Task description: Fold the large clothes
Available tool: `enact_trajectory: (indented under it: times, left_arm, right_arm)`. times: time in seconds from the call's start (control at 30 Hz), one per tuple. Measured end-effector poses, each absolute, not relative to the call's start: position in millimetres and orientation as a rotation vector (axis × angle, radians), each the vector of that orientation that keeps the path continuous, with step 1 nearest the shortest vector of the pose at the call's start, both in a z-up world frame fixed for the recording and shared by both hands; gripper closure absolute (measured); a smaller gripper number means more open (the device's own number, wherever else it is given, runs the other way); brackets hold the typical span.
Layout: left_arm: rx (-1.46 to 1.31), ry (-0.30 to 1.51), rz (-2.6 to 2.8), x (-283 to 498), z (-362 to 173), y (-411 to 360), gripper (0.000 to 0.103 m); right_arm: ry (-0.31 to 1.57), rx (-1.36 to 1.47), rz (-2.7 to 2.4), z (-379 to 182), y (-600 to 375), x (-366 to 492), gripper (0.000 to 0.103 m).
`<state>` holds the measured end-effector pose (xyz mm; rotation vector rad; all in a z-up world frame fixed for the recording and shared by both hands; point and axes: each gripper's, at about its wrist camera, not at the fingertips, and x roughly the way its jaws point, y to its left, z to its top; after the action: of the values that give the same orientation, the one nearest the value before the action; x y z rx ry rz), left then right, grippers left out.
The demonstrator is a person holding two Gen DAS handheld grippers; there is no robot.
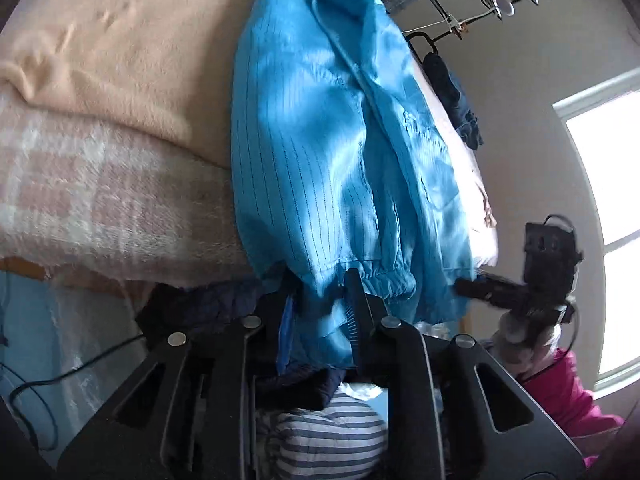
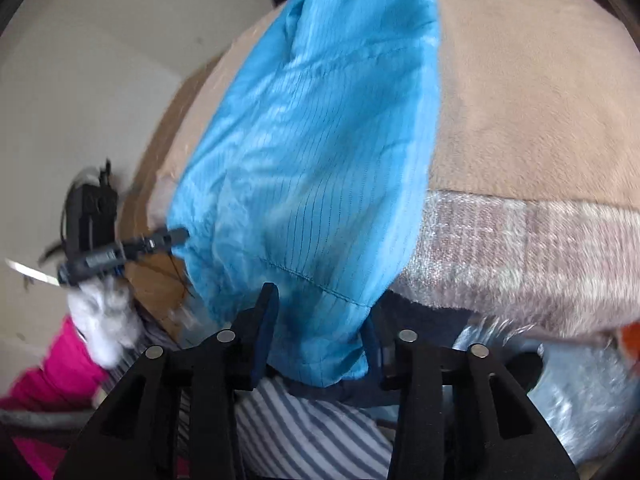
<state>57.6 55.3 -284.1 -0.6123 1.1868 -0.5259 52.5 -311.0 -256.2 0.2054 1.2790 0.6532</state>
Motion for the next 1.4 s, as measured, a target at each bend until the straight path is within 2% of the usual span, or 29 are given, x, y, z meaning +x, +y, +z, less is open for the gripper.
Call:
enact_trajectory:
  times: [0.07,0.1,0.13,0.2,0.37,0.43,0.47,0.5,0.53,0.7,0.93,1.23,1.3,1.4]
  left_arm:
    - [-0.598,1.199,-0.537,59.9,-286.1,52.1,0.086]
    - [-0.586,1.198,-0.533,59.2,-284.0,51.1,0.094]
    - [-0.576,1.195,-0.530,58.2,-281.7,50.3,0.096]
    - [-0.568,1.190,-0.524,56.9,-275.3,49.7,0.098]
    - [-0.461,1.194,-0.430,59.5,-258.8,39.7,0.098]
    - [-0.445,1.227,-0.401,58.3,-251.0,38.6,0.087]
    - [-0.441,1.232,-0.392,56.9,-246.2,39.4,0.077]
    - [-0.427,1.226,-0.376,51.4,-236.0,41.5,0.073]
    - [-0.414,1.214,-0.367,49.4,-226.5,42.4,0.073]
    - [-0.331,1.104,-0.377,47.9,-165.9,41.6,0.073]
    - [-0.342,1.014,-0.464,110.2,-129.8,24.2,0.069]
    - [-0.385,0.984,-0.522,230.8,-137.8,-18.4,0.069]
    - [-0.393,1.000,-0.518,254.7,-146.8,-22.1,0.069]
    - [-0.416,1.039,-0.512,286.1,-164.4,-23.4,0.069]
  right_arm:
    - [1.316,0.204,0.699,-267.8,-307.8,52.0,0.064]
    - [1.334,0.228,0.720,-272.1,-307.3,51.1,0.069]
    - [1.343,0.253,0.740,-273.9,-307.3,50.4,0.079]
    - [1.350,0.327,0.784,-275.4,-311.0,49.0,0.093]
    - [1.301,0.427,0.782,-265.4,-319.3,48.5,0.097]
    - [1.288,0.262,0.750,-255.6,-308.5,43.4,0.090]
    - [1.293,0.193,0.727,-252.8,-300.5,41.8,0.086]
    - [1.310,0.133,0.709,-246.9,-297.7,39.9,0.071]
    - [1.320,0.097,0.702,-242.5,-297.1,37.8,0.060]
    - [1.206,0.022,0.699,-193.0,-318.4,31.6,0.060]
    - [1.009,0.053,0.621,-119.3,-345.7,82.6,0.059]
    - [0.900,0.022,0.526,-80.5,-326.5,194.3,0.058]
    - [0.892,-0.011,0.504,-77.3,-317.9,228.6,0.047]
    - [0.893,-0.014,0.490,-76.4,-312.6,275.5,0.044]
